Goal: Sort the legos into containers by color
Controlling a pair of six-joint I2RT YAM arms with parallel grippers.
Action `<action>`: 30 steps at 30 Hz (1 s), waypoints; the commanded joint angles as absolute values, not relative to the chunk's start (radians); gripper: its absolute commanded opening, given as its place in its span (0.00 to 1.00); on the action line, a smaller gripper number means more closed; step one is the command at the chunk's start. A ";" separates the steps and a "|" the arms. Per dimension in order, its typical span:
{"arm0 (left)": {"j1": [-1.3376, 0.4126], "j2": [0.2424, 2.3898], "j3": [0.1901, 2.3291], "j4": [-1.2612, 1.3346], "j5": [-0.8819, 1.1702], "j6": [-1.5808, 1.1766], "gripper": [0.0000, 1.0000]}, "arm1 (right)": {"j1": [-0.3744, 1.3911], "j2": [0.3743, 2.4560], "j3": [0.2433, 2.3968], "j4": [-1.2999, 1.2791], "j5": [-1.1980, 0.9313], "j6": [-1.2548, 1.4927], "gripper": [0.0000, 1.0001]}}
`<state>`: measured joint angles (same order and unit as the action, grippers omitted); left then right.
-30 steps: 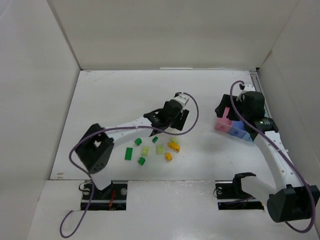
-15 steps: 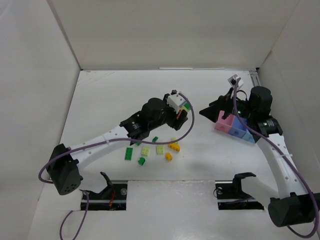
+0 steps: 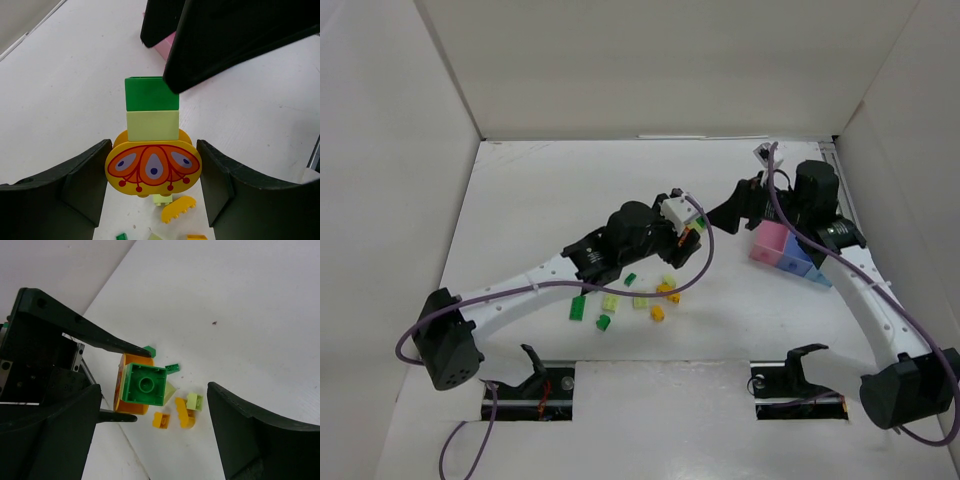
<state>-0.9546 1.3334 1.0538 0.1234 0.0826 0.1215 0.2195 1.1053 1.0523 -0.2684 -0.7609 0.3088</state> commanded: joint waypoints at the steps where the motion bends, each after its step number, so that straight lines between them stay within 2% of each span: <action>1: -0.962 1.270 1.040 0.176 0.084 0.135 0.38 | 0.252 1.114 1.109 -0.219 -0.784 0.328 0.90; 4: -0.962 1.259 1.031 0.196 0.084 0.135 0.37 | 0.270 1.123 1.109 -0.229 -0.784 0.328 0.90; 7: -0.962 1.259 1.022 0.196 0.084 0.135 0.37 | 0.282 1.123 1.109 -0.238 -0.784 0.328 0.81; 8: -0.962 1.250 1.022 0.196 0.084 0.135 0.37 | 0.282 1.123 1.109 -0.238 -0.784 0.328 0.72; 11: -0.962 1.250 1.022 0.206 0.084 0.135 0.36 | 0.282 1.132 1.118 -0.238 -0.784 0.328 0.63; 15: -0.971 1.241 1.003 0.215 0.075 0.135 0.36 | 0.291 1.141 1.127 -0.238 -0.796 0.328 0.63; 25: -0.971 1.184 0.965 0.268 0.075 0.135 0.34 | 0.310 1.152 1.137 -0.299 -0.759 0.284 0.74; 28: -0.971 1.184 0.954 0.278 0.075 0.135 0.34 | 0.319 1.152 1.137 -0.299 -0.759 0.284 0.74; 30: -0.971 1.184 0.954 0.278 0.075 0.135 0.34 | 0.328 1.161 1.137 -0.276 -0.771 0.284 0.67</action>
<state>-0.9672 1.2221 0.9585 0.1974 0.0742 0.1242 0.3073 1.1561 1.0897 -0.3038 -0.7723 0.3050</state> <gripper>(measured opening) 0.609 0.689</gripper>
